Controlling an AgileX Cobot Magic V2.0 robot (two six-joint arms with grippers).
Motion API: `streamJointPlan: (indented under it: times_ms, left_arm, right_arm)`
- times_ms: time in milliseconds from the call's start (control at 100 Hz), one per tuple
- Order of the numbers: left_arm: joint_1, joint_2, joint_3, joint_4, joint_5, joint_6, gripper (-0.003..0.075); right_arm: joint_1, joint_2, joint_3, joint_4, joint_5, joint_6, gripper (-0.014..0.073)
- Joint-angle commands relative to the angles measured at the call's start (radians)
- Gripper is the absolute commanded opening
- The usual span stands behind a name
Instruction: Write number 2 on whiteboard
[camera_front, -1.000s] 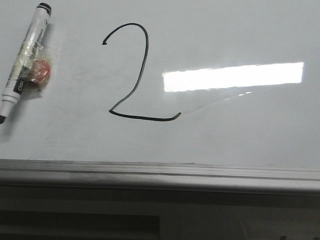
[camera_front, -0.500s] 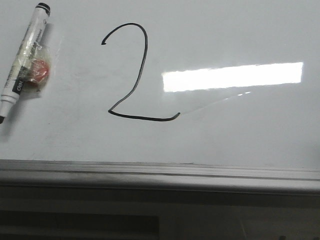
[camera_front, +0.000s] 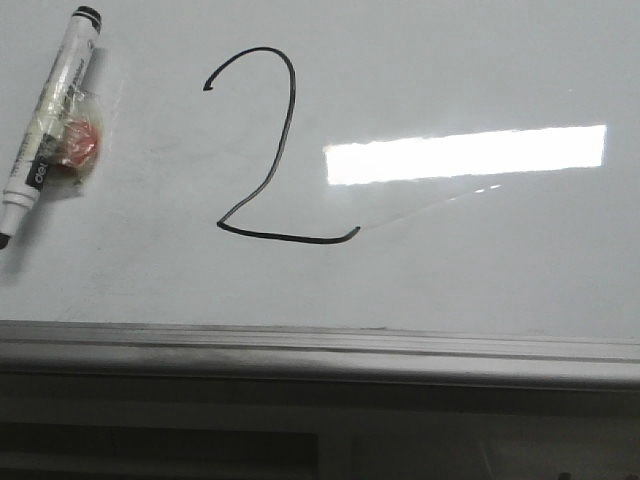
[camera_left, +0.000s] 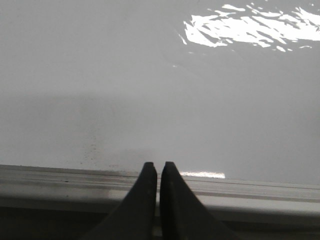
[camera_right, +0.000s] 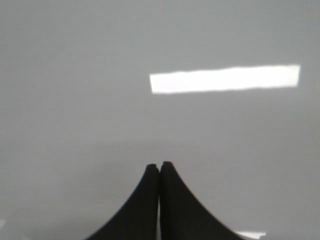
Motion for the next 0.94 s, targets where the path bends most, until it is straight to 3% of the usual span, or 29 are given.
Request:
streamJointPlan:
  times_ms: [0, 90, 930]
  left_arm:
    - [0.001, -0.026, 0.027, -0.004, -0.045, -0.004, -0.0019]
    - [0.001, -0.026, 0.027, -0.006, -0.045, -0.004, -0.0019]
    - [0.001, -0.026, 0.027, -0.006, -0.045, -0.004, -0.0019]
  right_arm:
    - [-0.02, -0.028, 0.024, -0.019, 0.039, 0.013, -0.005]
    - [-0.025, -0.028, 0.024, -0.032, 0.162, 0.013, -0.005]
    - [-0.025, -0.028, 0.024, -0.034, 0.162, 0.013, -0.005]
